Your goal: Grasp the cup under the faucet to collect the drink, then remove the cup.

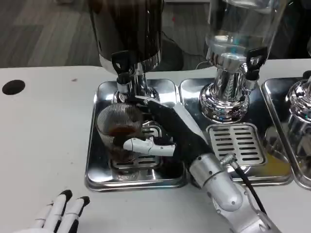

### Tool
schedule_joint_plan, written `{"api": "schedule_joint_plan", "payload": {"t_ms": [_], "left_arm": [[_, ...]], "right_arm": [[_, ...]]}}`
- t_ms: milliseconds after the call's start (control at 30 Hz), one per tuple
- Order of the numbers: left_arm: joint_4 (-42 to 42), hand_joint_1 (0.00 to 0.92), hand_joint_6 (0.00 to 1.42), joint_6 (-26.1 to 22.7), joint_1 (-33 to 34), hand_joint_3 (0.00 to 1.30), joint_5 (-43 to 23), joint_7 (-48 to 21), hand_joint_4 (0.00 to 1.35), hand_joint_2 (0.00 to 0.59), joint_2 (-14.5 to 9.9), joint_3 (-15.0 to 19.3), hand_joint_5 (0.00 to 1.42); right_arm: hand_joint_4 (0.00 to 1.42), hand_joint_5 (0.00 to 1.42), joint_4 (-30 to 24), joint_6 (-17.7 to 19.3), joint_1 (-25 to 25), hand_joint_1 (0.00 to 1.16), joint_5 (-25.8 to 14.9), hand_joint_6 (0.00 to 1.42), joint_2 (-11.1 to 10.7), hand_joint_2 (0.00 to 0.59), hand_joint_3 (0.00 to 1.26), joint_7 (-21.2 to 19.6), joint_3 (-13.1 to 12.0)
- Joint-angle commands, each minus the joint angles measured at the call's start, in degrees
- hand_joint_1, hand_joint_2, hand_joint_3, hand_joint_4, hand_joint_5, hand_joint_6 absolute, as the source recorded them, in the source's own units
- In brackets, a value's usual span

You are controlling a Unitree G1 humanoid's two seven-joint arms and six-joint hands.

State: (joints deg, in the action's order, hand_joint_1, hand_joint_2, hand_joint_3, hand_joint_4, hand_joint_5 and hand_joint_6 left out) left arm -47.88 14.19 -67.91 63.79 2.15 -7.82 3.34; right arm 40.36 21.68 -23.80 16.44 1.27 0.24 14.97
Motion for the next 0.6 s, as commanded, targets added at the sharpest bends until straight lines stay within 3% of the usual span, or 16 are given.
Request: {"api": "schedule_joint_plan", "payload": {"t_ms": [33,600], "left_arm": [[-0.06,0.0,0.32,-0.46,-0.42,0.13,-0.11,-0.86,0.0,0.097,0.07,0.18,0.09],[-0.37,0.0,0.33,-1.65,1.58,0.15,-0.25,-4.6,0.0,0.099,-0.14,0.05,0.09]], "right_arm": [[0.32,0.31,0.32,0.82,0.01,0.6,0.05,0.16,-0.19,0.012,0.26,0.7,0.47],[0.28,0.3,-0.33,0.69,0.74,0.61,0.8,0.14,-0.9,0.001,0.18,-0.25,1.39]]}}
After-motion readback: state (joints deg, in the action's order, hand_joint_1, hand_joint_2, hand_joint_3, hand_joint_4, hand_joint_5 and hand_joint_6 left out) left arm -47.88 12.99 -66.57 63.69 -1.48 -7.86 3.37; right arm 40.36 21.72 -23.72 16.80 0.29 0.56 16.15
